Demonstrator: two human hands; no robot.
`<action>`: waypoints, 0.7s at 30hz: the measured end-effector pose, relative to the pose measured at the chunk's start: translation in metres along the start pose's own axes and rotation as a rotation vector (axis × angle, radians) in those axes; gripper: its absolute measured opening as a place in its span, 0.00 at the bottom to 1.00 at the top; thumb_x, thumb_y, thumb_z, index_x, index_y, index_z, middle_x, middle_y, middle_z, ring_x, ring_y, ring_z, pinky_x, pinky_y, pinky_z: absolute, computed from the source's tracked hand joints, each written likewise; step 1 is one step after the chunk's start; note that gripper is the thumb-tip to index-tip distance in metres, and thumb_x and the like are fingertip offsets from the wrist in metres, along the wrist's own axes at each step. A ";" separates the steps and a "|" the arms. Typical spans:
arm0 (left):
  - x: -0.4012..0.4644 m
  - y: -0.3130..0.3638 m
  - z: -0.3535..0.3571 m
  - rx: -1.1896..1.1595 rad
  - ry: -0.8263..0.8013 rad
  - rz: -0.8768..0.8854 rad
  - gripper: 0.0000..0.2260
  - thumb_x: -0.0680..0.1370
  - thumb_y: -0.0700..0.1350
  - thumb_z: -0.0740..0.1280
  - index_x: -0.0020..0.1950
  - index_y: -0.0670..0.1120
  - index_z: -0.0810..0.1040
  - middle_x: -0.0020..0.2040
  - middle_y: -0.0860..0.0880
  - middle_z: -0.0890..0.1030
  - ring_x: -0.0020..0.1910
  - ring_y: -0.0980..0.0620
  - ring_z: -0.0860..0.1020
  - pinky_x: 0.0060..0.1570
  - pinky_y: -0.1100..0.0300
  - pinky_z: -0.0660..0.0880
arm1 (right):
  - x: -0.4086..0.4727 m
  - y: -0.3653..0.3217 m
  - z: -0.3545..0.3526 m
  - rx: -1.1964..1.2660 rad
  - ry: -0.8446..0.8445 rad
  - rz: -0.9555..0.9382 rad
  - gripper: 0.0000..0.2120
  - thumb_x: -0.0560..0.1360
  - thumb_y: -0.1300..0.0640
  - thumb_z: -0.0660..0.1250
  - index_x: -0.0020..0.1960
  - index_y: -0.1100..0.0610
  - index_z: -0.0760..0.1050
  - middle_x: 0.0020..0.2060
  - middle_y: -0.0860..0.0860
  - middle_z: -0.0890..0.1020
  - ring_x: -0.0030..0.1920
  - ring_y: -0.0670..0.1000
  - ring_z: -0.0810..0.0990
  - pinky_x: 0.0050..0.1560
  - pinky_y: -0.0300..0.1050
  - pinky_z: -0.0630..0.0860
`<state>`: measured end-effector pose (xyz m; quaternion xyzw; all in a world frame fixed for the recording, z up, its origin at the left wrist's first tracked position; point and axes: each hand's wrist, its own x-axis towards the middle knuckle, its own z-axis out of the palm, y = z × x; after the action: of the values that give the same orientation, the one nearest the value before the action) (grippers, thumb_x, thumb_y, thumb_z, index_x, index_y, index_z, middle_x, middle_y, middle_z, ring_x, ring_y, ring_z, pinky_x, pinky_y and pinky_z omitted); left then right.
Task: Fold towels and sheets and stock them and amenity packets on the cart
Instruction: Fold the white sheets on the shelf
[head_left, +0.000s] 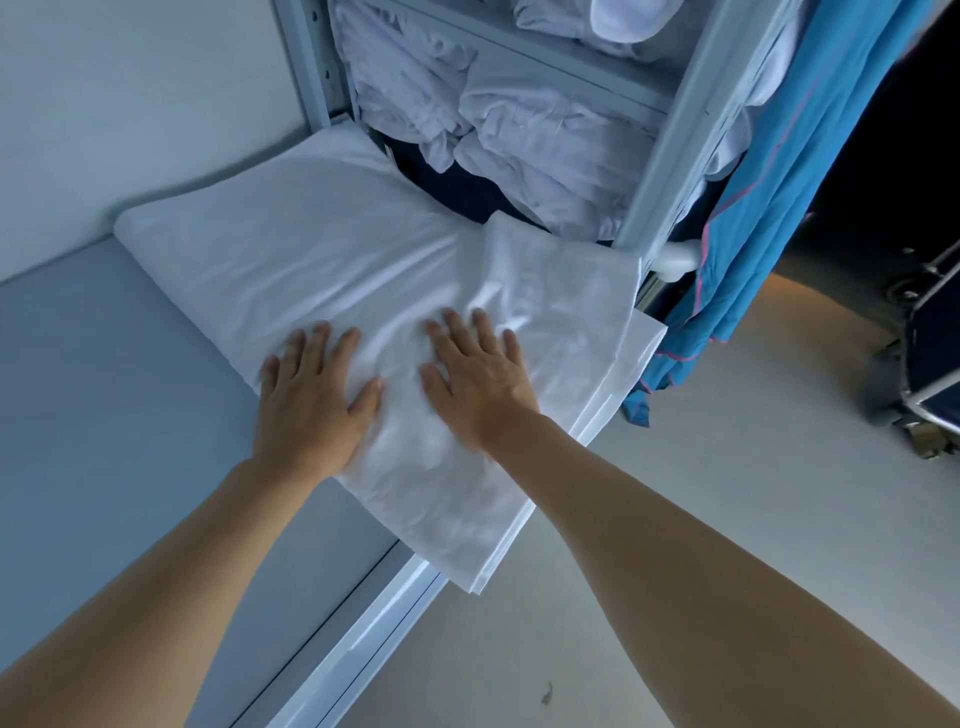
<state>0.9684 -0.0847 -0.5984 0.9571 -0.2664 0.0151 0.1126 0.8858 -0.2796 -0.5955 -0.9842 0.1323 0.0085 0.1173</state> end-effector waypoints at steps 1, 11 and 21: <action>-0.005 -0.002 -0.002 -0.001 -0.007 0.002 0.34 0.78 0.65 0.52 0.82 0.51 0.62 0.82 0.43 0.61 0.81 0.39 0.58 0.77 0.39 0.55 | -0.005 -0.004 0.001 0.001 0.003 0.002 0.32 0.82 0.38 0.40 0.84 0.46 0.45 0.84 0.45 0.46 0.83 0.55 0.41 0.81 0.61 0.41; -0.079 -0.050 -0.024 0.001 -0.029 -0.042 0.35 0.77 0.66 0.48 0.82 0.52 0.61 0.83 0.44 0.59 0.82 0.40 0.56 0.78 0.40 0.54 | -0.054 -0.069 0.020 -0.019 -0.031 -0.048 0.32 0.82 0.38 0.39 0.84 0.45 0.41 0.84 0.44 0.43 0.83 0.55 0.39 0.81 0.61 0.40; -0.179 -0.122 -0.052 0.019 -0.050 -0.138 0.36 0.77 0.67 0.47 0.82 0.52 0.62 0.83 0.44 0.59 0.82 0.40 0.57 0.78 0.41 0.54 | -0.112 -0.169 0.041 -0.013 -0.045 -0.122 0.31 0.83 0.39 0.43 0.84 0.46 0.42 0.84 0.45 0.44 0.83 0.55 0.41 0.80 0.63 0.44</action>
<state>0.8795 0.1191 -0.5886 0.9744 -0.2022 -0.0141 0.0977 0.8223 -0.0827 -0.5913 -0.9907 0.0695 0.0244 0.1143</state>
